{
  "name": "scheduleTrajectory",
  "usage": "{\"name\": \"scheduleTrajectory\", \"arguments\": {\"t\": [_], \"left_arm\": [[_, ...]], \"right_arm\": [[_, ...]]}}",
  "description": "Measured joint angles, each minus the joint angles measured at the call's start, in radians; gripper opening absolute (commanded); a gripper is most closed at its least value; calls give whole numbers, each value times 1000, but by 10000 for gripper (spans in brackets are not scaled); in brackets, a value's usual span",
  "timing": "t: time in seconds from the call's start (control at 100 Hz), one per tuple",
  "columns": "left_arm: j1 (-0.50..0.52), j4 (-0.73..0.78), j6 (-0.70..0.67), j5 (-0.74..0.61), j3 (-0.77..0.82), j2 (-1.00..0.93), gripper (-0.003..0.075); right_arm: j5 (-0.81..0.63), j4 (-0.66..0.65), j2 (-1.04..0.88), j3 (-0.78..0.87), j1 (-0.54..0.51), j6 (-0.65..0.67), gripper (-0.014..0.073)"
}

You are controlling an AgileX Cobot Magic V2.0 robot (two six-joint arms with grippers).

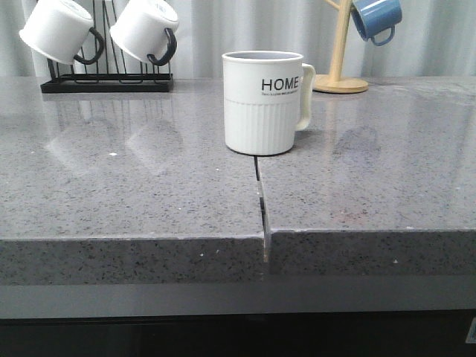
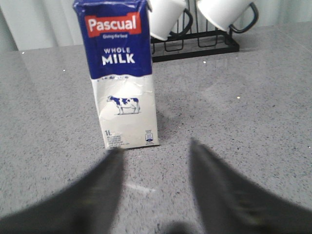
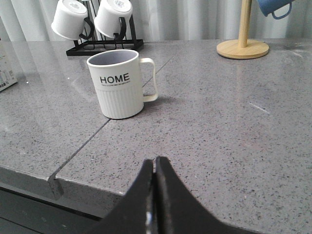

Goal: Place milk next to cup
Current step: 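Move the left gripper to the Pascual milk carton and grasp it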

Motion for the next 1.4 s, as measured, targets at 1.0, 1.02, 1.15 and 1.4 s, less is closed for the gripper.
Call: {"name": "scheduleTrajectory", "arguments": {"t": [1.0, 1.02, 1.15, 1.4], "left_arm": [[99, -25, 0, -257, -369, 727, 639], [104, -25, 0, -260, -377, 740, 639], [126, -25, 0, -300, -416, 813, 639], [132, -29, 0, -367, -461, 905, 468]], "right_arm": [[0, 0, 0, 0, 0, 0, -60], [0, 0, 0, 0, 0, 0, -60], [0, 0, 0, 0, 0, 0, -60], [0, 0, 0, 0, 0, 0, -60]]}}
